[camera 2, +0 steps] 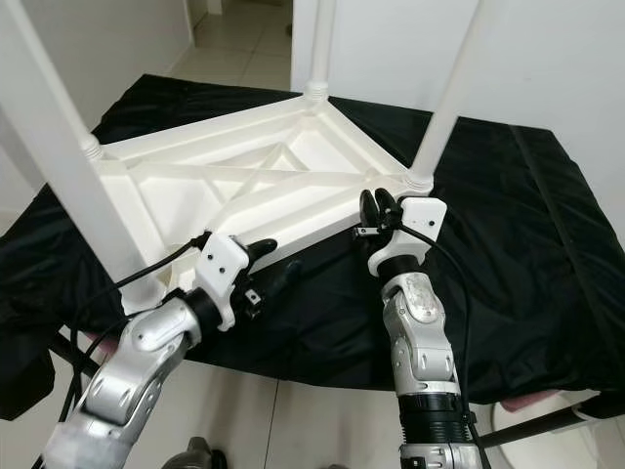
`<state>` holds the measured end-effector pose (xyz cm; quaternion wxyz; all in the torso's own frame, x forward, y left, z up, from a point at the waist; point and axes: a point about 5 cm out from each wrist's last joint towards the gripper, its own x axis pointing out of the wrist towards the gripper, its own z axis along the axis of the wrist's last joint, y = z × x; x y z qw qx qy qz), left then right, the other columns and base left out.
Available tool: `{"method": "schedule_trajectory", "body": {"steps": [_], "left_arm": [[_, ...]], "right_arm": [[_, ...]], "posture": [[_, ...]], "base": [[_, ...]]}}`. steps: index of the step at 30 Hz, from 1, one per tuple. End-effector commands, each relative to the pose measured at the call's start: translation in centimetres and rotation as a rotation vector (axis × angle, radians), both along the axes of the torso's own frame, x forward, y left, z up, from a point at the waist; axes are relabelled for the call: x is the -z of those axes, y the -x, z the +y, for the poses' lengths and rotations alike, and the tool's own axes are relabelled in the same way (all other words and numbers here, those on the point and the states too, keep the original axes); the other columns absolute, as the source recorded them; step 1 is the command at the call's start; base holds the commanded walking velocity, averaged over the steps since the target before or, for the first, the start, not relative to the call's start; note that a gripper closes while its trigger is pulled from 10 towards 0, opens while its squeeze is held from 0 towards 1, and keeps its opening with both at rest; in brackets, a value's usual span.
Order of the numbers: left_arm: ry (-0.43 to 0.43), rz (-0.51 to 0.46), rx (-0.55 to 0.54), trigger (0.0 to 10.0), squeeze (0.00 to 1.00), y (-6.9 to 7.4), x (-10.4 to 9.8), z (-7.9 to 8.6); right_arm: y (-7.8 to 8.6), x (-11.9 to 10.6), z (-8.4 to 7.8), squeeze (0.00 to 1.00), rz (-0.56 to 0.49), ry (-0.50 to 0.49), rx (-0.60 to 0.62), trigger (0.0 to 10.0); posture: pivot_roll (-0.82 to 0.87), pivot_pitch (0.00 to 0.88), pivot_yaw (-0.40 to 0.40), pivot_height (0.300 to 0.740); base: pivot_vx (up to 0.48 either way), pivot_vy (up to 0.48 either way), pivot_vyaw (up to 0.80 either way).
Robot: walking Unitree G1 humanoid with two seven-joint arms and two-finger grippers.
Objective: Building children table
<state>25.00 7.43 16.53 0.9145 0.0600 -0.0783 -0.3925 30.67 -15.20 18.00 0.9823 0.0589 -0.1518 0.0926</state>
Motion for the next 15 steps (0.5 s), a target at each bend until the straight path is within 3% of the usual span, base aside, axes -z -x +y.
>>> {"method": "schedule_trajectory", "body": {"steps": [1, 4, 10, 11, 12, 14, 15], "left_arm": [[0.006, 0.007, 0.007, 10.0, 0.00, 0.6, -0.1, 0.4], [0.007, 0.030, -0.019, 10.0, 0.00, 2.7, 0.1, 2.5], [0.001, 0.052, -0.044, 10.0, 0.00, 4.1, 0.2, 4.0], [-0.008, 0.071, -0.062, 10.0, 0.00, 4.7, 0.3, 5.1], [-0.008, 0.071, -0.062, 10.0, 0.00, 4.7, 0.3, 5.1], [-0.045, 0.119, -0.107, 10.0, 0.00, 6.0, 0.8, 7.6], [-0.045, 0.119, -0.107, 10.0, 0.00, 6.0, 0.8, 7.6]], "right_arm": [[-0.2, 0.2, -0.1, 0.00, 0.014, 0.009, -0.005, 10.0], [-0.6, 0.2, 0.2, 0.00, 0.021, 0.011, -0.027, 10.0], [-0.8, 0.3, 0.4, 0.00, 0.025, 0.012, -0.043, 10.0], [-1.0, 0.3, 0.6, 0.00, 0.027, 0.011, -0.051, 10.0], [-1.0, 0.3, 0.6, 0.00, 0.027, 0.011, -0.051, 10.0], [-1.2, 0.4, 1.0, 0.00, 0.030, 0.009, -0.069, 10.0], [-1.2, 0.4, 1.0, 0.00, 0.030, 0.009, -0.069, 10.0]], "posture": [[0.12, 0.069, -0.077, 0.740], [0.14, 0.078, -0.089, 0.740], [0.16, 0.086, -0.100, 0.740], [0.18, 0.089, -0.105, 0.740], [0.18, 0.089, -0.105, 0.740], [0.19, 0.094, -0.109, 0.740], [0.19, 0.094, -0.109, 0.740]], "base": [[0.000, 0.000, 0.00], [0.000, 0.000, 0.00], [0.000, 0.000, 0.00], [0.000, 0.000, 0.00], [0.000, 0.000, 0.00], [0.000, 0.000, 0.00], [0.000, 0.000, 0.00]]}}
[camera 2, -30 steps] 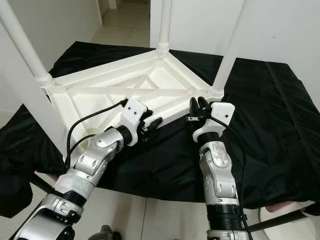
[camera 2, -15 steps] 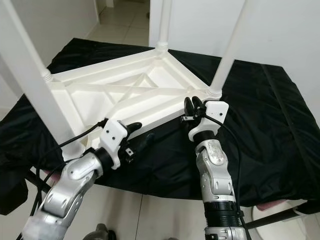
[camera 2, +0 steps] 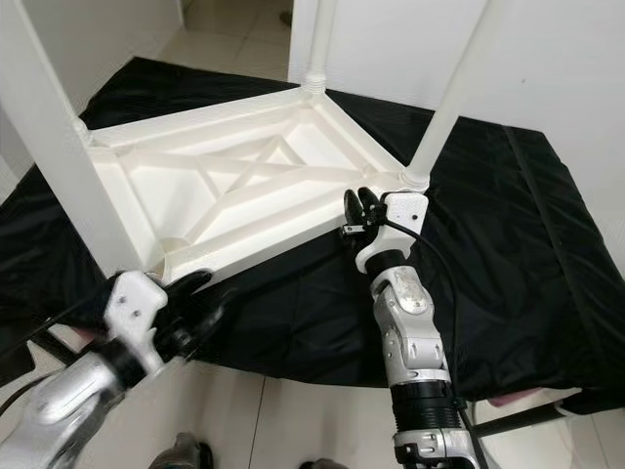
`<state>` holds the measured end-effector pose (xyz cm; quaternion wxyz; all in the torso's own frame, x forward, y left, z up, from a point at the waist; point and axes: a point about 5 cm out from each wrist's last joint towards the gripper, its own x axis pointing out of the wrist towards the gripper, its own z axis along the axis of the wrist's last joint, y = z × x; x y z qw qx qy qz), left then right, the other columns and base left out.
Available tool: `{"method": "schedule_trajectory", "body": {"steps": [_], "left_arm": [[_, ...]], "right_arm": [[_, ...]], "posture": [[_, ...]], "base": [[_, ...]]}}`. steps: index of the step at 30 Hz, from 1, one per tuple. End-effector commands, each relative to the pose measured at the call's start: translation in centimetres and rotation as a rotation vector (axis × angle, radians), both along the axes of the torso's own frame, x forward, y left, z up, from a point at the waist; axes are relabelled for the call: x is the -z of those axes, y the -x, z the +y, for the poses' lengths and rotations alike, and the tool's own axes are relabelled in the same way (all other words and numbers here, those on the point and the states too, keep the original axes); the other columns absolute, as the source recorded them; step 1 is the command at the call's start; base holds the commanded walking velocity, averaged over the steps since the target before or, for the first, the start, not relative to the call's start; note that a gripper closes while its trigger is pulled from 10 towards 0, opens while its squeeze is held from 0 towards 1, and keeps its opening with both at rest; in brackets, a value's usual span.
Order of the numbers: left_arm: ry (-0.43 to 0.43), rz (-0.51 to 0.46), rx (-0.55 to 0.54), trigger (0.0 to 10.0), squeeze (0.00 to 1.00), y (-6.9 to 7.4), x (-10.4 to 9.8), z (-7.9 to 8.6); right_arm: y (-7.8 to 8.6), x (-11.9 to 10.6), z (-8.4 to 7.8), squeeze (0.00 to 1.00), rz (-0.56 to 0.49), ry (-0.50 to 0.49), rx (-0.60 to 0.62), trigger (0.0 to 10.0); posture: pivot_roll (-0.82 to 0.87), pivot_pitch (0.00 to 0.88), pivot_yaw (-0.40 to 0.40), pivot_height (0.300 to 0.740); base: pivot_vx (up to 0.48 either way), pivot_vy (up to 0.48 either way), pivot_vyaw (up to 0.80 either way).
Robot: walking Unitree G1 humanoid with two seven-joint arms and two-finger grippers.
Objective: Building children table
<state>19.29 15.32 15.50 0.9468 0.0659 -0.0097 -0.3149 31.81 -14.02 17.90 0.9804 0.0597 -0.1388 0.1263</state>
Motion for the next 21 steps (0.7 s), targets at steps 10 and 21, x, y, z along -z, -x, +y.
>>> {"method": "schedule_trajectory", "body": {"steps": [10, 21], "left_arm": [[-0.090, 0.150, -0.041, 10.0, 0.00, 2.6, -0.1, 6.7], [-0.200, 0.115, -0.164, 10.0, 0.00, 2.0, -2.0, 10.9]], "right_arm": [[-0.3, 0.5, 0.4, 0.00, 0.013, -0.006, -0.022, 10.0], [-0.4, 0.6, 0.4, 0.00, 0.013, -0.015, -0.017, 10.0]], "posture": [[0.21, 0.110, -0.109, 0.740], [0.21, 0.104, -0.099, 0.740]], "base": [[0.000, 0.000, 0.00], [0.000, 0.000, 0.00]]}}
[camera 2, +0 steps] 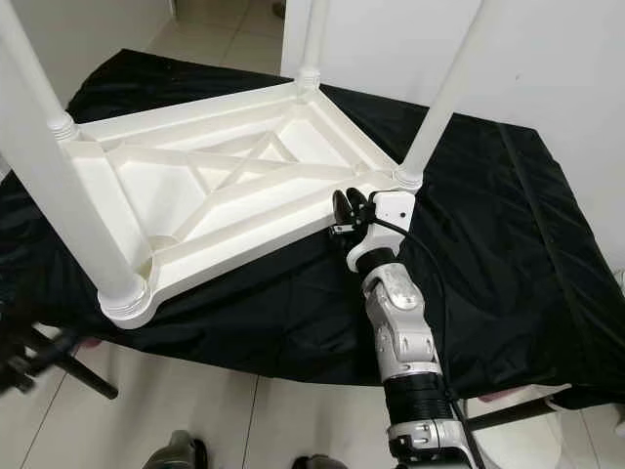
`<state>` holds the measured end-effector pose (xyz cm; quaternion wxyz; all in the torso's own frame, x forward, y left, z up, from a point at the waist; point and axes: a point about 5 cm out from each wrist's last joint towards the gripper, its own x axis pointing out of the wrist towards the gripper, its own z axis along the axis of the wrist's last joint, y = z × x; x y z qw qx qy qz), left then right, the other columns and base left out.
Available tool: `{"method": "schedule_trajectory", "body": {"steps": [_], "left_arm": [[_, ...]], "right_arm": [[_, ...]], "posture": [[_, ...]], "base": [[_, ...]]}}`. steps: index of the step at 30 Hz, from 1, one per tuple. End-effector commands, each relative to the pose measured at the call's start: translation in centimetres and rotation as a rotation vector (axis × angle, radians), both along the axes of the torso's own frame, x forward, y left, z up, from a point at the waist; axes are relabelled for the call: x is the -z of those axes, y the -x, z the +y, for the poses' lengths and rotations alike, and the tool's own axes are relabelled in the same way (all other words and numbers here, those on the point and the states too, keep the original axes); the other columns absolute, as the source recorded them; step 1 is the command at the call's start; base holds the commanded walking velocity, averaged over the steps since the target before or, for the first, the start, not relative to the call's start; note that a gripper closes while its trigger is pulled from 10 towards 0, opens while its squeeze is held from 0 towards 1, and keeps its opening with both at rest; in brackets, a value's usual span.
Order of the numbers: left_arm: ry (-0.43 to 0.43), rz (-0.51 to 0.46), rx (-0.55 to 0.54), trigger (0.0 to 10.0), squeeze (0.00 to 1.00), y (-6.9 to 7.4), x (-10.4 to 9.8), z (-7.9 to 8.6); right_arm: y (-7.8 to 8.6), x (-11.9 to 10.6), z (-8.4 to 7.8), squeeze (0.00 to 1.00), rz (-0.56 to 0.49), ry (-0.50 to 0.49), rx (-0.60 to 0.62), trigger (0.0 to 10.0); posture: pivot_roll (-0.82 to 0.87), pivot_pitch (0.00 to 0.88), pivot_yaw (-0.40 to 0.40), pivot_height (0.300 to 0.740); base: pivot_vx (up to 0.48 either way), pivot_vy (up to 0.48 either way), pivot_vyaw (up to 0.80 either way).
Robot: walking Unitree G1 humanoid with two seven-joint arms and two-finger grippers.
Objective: Building children table
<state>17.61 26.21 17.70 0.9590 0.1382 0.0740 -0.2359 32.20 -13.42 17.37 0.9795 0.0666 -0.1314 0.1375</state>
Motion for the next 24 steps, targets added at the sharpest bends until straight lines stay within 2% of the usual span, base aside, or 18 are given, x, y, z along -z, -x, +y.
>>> {"method": "schedule_trajectory", "body": {"steps": [1, 7, 9, 10, 13, 17, 19, 21, 22, 23, 24], "left_arm": [[-0.001, -0.008, -0.021, 10.0, 0.00, -0.3, -0.1, 0.4], [0.013, -0.082, -0.060, 10.0, 0.00, -1.9, -1.0, 0.6], [0.043, -0.173, -0.101, 10.0, 0.00, -4.3, -1.9, -0.4], [0.043, -0.173, -0.101, 10.0, 0.00, -4.3, -1.9, -0.4], [0.090, -0.229, -0.107, 10.0, 0.00, -6.0, -2.4, -2.2], [0.097, -0.237, -0.104, 10.0, 0.00, -6.2, -2.4, -2.5], [0.162, -0.231, -0.049, 10.0, 0.00, -6.7, -2.4, -4.4], [0.162, -0.231, -0.049, 10.0, 0.00, -6.7, -2.4, -4.4], [0.192, -0.220, -0.014, 10.0, 0.00, -7.1, -2.2, -5.5], [0.192, -0.220, -0.014, 10.0, 0.00, -7.1, -2.2, -5.5], [0.211, -0.216, 0.023, 10.0, 0.00, -7.4, -2.1, -6.5]], "right_arm": [[0.0, 0.1, -0.1, 0.00, -0.003, -0.009, 0.008, 10.0], [0.0, 0.1, 0.1, 0.00, -0.005, -0.016, 0.009, 10.0], [0.1, 0.0, 0.4, 0.00, -0.010, -0.022, 0.006, 10.0], [0.1, 0.0, 0.4, 0.00, -0.010, -0.022, 0.006, 10.0], [0.1, -0.1, 0.4, 0.00, -0.017, -0.024, 0.008, 10.0], [0.1, -0.2, 0.4, 0.00, -0.018, -0.024, 0.009, 10.0], [0.2, -0.1, 0.3, 0.00, -0.016, -0.019, 0.013, 10.0], [0.2, -0.1, 0.3, 0.00, -0.016, -0.019, 0.013, 10.0], [0.3, 0.1, 0.3, 0.00, -0.013, -0.001, 0.015, 10.0], [0.3, 0.1, 0.3, 0.00, -0.013, -0.001, 0.015, 10.0], [0.4, 0.2, 0.2, 0.00, -0.009, 0.013, 0.023, 10.0]], "posture": [[0.21, 0.101, -0.097, 0.740], [0.21, 0.095, -0.095, 0.740], [0.19, 0.087, -0.092, 0.740], [0.19, 0.087, -0.092, 0.740], [0.18, 0.084, -0.087, 0.740], [0.18, 0.084, -0.087, 0.740], [0.16, 0.081, -0.081, 0.740], [0.16, 0.081, -0.081, 0.740], [0.16, 0.079, -0.082, 0.740], [0.16, 0.079, -0.082, 0.740], [0.16, 0.078, -0.081, 0.740]], "base": [[0.000, 0.000, 0.00], [0.000, 0.000, 0.00], [0.000, 0.000, 0.00], [0.000, 0.000, 0.00], [0.000, 0.000, 0.00], [0.000, 0.000, 0.00], [0.000, 0.000, 0.00], [0.000, 0.000, 0.00], [0.000, 0.000, 0.00], [0.000, 0.000, 0.00], [0.000, 0.000, 0.00]]}}
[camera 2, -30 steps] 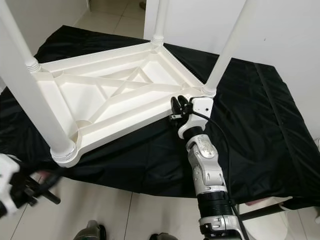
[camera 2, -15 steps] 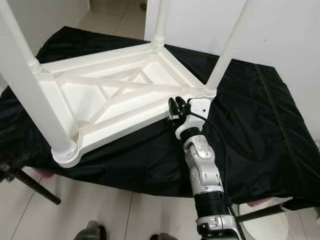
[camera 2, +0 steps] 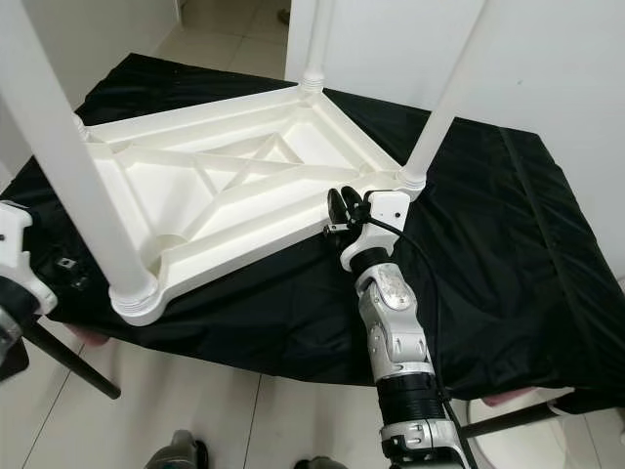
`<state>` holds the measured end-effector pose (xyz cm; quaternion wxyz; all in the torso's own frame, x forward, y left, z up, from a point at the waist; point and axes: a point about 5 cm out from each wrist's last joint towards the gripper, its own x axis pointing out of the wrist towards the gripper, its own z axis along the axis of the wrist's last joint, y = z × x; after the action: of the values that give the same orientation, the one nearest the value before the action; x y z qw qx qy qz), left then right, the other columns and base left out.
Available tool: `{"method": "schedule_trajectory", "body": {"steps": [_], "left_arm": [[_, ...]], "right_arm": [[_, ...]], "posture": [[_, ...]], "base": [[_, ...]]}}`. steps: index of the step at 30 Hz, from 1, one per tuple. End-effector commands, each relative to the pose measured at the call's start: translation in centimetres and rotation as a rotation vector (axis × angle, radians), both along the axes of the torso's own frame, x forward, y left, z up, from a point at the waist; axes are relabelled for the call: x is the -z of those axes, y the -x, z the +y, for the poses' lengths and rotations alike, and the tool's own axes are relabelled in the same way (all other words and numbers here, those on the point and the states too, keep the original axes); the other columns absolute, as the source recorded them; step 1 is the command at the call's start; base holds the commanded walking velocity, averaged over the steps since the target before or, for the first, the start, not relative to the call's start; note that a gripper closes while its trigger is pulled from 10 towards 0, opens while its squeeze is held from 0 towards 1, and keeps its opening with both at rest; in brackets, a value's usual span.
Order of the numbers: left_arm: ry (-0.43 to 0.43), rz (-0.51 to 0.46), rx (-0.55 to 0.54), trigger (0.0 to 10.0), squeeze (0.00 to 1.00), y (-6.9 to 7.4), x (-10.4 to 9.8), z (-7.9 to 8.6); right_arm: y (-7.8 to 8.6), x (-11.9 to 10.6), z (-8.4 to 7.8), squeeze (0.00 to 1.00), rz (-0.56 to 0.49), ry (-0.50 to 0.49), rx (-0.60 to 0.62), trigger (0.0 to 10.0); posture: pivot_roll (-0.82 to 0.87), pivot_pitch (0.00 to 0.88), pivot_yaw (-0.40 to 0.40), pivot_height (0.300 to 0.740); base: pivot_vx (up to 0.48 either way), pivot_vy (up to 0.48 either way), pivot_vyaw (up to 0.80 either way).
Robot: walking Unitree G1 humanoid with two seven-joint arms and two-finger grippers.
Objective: Building children table
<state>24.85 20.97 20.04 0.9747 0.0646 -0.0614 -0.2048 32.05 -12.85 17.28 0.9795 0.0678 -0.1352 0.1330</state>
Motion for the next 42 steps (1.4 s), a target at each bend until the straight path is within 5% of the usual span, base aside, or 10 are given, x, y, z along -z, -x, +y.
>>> {"method": "schedule_trajectory", "body": {"steps": [1, 7, 13, 28, 42], "left_arm": [[-0.002, 0.014, 0.066, 10.0, 0.00, -0.2, 0.2, -1.3], [0.050, 0.006, 0.181, 10.0, 0.00, -0.8, 0.1, -5.4], [0.075, 0.018, 0.212, 10.0, 0.00, -0.5, 0.4, -6.8], [0.104, 0.043, 0.375, 10.0, 0.00, -0.2, 0.7, -11.9], [0.126, 0.049, 0.406, 10.0, 0.00, -0.1, 0.3, -13.4]], "right_arm": [[0.2, 0.1, -0.4, 0.00, -0.002, 0.018, 0.014, 10.0], [-0.1, 2.2, -2.9, 0.00, 0.121, 0.085, 0.402, 10.0], [-0.1, 3.5, -3.8, 0.00, 0.191, 0.091, 0.534, 10.0], [-4.0, 4.7, -5.9, 0.00, 0.356, 0.082, 0.640, 10.0], [-5.6, 4.6, -5.9, 0.00, 0.416, 0.086, 0.560, 10.0]], "posture": [[0.16, 0.078, -0.081, 0.740], [0.15, 0.070, -0.079, 0.740], [0.15, 0.065, -0.070, 0.740], [0.15, 0.110, -0.065, 0.740], [0.13, 0.163, -0.061, 0.740]], "base": [[0.000, 0.000, 0.00], [0.000, 0.000, 0.00], [0.000, 0.000, 0.00], [0.000, 0.000, 0.00], [0.000, 0.000, 0.00]]}}
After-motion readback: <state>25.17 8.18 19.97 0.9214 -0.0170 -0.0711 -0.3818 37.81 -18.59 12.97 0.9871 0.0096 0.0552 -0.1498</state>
